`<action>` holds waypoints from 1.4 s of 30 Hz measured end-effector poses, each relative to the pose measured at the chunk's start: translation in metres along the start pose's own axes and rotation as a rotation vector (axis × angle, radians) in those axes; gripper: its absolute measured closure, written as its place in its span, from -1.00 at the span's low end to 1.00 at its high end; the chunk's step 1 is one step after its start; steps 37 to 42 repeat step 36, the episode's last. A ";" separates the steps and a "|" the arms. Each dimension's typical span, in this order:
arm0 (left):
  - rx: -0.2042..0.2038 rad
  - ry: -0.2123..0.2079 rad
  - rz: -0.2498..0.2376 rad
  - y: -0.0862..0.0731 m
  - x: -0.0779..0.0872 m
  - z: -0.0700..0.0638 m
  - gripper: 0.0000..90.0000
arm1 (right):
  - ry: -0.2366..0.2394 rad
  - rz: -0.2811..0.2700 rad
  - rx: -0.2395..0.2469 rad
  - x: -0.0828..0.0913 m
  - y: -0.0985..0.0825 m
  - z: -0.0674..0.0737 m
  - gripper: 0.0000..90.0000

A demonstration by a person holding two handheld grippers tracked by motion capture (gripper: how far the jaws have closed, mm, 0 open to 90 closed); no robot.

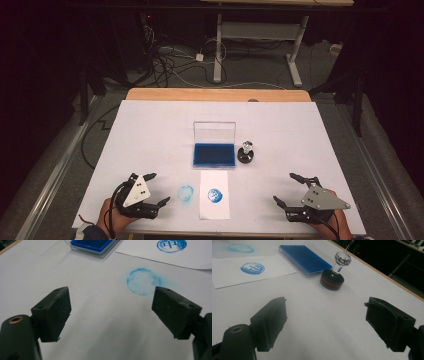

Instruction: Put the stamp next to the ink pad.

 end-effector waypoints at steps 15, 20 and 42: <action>0.000 -0.002 0.002 0.000 -0.001 0.000 -0.67 | 0.004 -0.001 0.007 0.001 0.001 0.001 -0.62; 0.002 -0.005 0.005 0.000 -0.003 0.001 -0.66 | 0.003 -0.003 0.004 0.001 0.001 0.001 -0.62; 0.010 -0.015 0.008 0.002 -0.009 0.003 -0.67 | -0.001 -0.001 -0.001 0.002 -0.001 -0.001 -0.62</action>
Point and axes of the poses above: each handheld gripper's, and its own axes: x roughly backward along the jaws, y roughly out of its top, z roughly to its left, the point moved 6 cm from there along -x, roughly forward along the jaws, and after that the axes turned 5 degrees about -x, right-handed, at the moved point
